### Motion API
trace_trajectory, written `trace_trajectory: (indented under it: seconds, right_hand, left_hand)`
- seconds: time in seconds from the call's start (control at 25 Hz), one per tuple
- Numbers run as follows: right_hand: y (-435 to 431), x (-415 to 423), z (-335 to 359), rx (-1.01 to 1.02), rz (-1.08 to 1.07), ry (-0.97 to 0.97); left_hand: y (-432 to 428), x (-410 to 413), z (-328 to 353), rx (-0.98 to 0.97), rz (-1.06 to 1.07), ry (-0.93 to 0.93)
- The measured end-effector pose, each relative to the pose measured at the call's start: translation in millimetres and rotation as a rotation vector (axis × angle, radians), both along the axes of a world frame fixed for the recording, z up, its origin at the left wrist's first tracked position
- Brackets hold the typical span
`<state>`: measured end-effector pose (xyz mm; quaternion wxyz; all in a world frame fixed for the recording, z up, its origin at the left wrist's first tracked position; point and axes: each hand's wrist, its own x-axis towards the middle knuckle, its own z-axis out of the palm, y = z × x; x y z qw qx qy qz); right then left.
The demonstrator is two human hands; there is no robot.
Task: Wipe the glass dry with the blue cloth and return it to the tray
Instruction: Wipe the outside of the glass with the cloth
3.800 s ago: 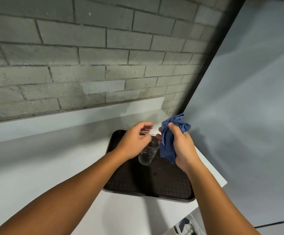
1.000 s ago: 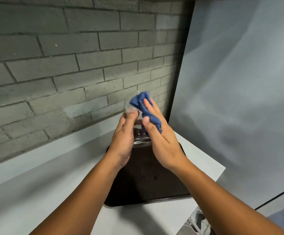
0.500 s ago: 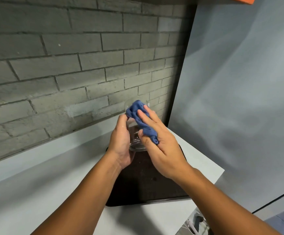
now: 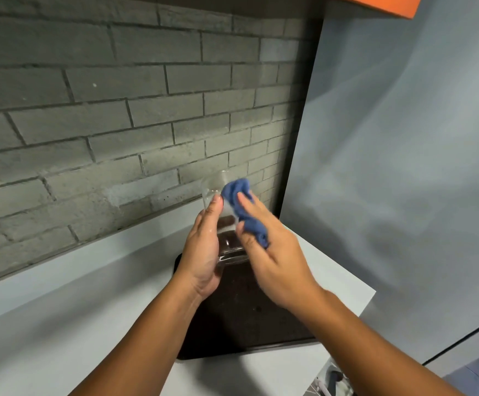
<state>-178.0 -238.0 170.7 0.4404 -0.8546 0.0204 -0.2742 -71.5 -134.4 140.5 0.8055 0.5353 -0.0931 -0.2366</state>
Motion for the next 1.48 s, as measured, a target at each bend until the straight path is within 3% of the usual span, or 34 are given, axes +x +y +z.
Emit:
trace_trajectory:
  seconds: [0.08, 0.24, 0.36, 0.52, 0.68, 0.84, 1.0, 1.12, 1.28, 1.4, 1.48]
  right_hand:
    - [1.8, 0.2, -5.9, -0.120, 0.052, -0.022]
    - [-10.0, 9.2, 8.8, 0.084, -0.051, 0.003]
    - [-1.5, 6.4, 1.1, -0.098, 0.031, -0.035]
    - [-16.4, 14.7, 7.3, 0.186, -0.052, 0.003]
    - [0.4, 5.7, -1.3, -0.015, 0.043, -0.050]
    - [-12.4, 15.9, 10.7, 0.228, -0.032, 0.034]
    - [0.7, 11.2, -2.5, 0.042, 0.048, -0.050]
    - [-10.8, 19.3, 8.1, 0.198, -0.061, -0.035]
    - [-10.5, 19.1, 4.5, 0.026, 0.013, -0.105]
    - [-18.9, 22.8, 9.9, 0.185, -0.057, -0.057]
    - [-8.8, 16.7, 7.4, 0.143, -0.051, -0.043]
  left_hand:
    - [0.8, 1.1, -4.6, 0.000, 0.031, 0.003]
    - [0.6, 0.1, 2.4, -0.032, -0.003, -0.004]
    - [-3.1, 3.7, 6.5, -0.009, 0.062, -0.022]
    - [-4.0, 2.7, 4.3, -0.008, 0.015, -0.041]
    - [-6.5, 3.5, -1.2, 0.046, 0.066, -0.095]
    - [-10.9, 4.5, -3.1, 0.040, 0.071, -0.098]
    - [-13.2, 10.2, -3.8, 0.053, 0.092, -0.150]
    - [-16.6, 9.6, 0.7, 0.067, 0.054, -0.173]
    - [-22.0, 12.0, 11.5, 0.046, 0.013, -0.199]
    - [-24.9, 12.4, 12.2, 0.068, 0.039, -0.200]
    - [-24.4, 11.6, 8.5, 0.066, 0.031, -0.173]
